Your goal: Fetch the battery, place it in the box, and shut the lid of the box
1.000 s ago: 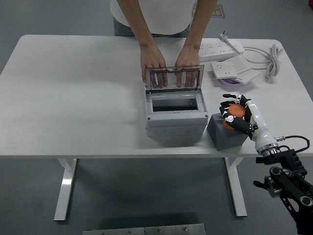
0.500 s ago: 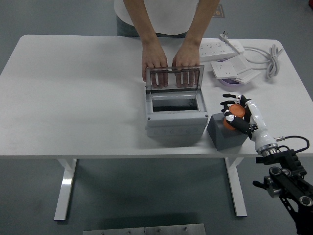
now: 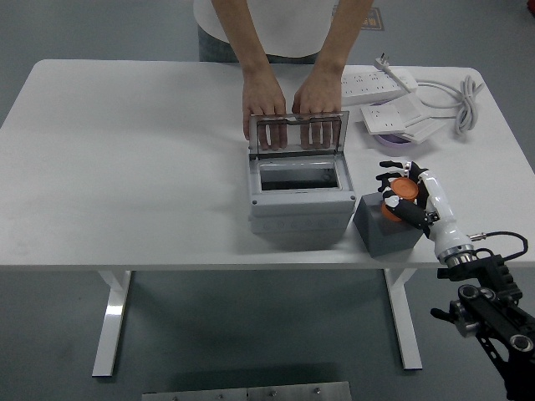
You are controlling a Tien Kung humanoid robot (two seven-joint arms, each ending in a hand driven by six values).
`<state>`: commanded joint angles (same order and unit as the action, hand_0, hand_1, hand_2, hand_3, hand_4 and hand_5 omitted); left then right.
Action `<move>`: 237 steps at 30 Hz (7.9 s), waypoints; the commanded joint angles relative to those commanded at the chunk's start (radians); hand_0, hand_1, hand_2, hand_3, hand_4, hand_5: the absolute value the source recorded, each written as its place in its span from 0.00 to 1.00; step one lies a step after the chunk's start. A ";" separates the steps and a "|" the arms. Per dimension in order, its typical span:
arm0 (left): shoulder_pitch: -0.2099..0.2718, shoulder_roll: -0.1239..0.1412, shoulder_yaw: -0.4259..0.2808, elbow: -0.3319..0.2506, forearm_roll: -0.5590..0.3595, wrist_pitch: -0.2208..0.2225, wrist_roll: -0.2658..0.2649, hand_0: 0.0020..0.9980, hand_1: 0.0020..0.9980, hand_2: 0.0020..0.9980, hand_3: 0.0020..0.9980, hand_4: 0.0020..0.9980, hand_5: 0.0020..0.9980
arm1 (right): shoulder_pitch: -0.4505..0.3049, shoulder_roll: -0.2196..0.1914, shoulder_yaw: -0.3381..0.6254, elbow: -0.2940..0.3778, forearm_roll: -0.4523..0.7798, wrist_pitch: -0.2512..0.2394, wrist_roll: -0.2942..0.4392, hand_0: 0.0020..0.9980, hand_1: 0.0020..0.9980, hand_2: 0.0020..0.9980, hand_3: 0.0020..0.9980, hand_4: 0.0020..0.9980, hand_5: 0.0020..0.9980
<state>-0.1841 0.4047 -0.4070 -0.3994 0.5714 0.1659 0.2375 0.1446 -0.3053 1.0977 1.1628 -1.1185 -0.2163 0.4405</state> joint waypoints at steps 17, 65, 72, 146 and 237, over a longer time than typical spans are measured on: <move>-0.003 0.002 -0.001 0.000 0.005 0.015 -0.010 0.63 0.70 0.57 0.54 0.50 0.00 | 0.002 0.001 -0.004 -0.004 0.009 -0.007 0.007 0.24 0.29 0.30 0.35 0.27 0.09; -0.001 0.007 -0.054 -0.005 0.089 0.031 0.013 0.63 0.70 0.57 0.54 0.50 0.00 | 0.259 0.005 -0.021 0.070 -0.420 -0.002 -0.207 0.18 0.24 0.27 0.33 0.09 0.00; 0.006 0.008 -0.086 -0.006 0.123 0.025 0.041 0.63 0.70 0.57 0.54 0.50 0.00 | 0.320 0.054 -0.072 0.056 -0.570 0.037 -0.287 0.18 0.24 0.27 0.32 0.08 0.00; -0.004 0.005 -0.223 -0.016 0.298 -0.029 0.152 0.63 0.70 0.57 0.54 0.50 0.00 | 0.519 0.193 -0.334 -0.268 -0.668 -0.034 -0.191 0.18 0.24 0.26 0.30 0.10 0.00; 0.036 0.006 -0.237 -0.021 0.270 -0.012 0.171 0.63 0.70 0.57 0.54 0.50 0.00 | 0.480 -0.018 -0.236 -0.066 -0.426 -0.012 -0.283 0.00 0.11 0.18 0.28 0.01 0.00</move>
<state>-0.1481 0.4109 -0.6436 -0.4204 0.8414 0.1537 0.4081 0.6243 -0.3230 0.8613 1.0966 -1.5443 -0.2286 0.1571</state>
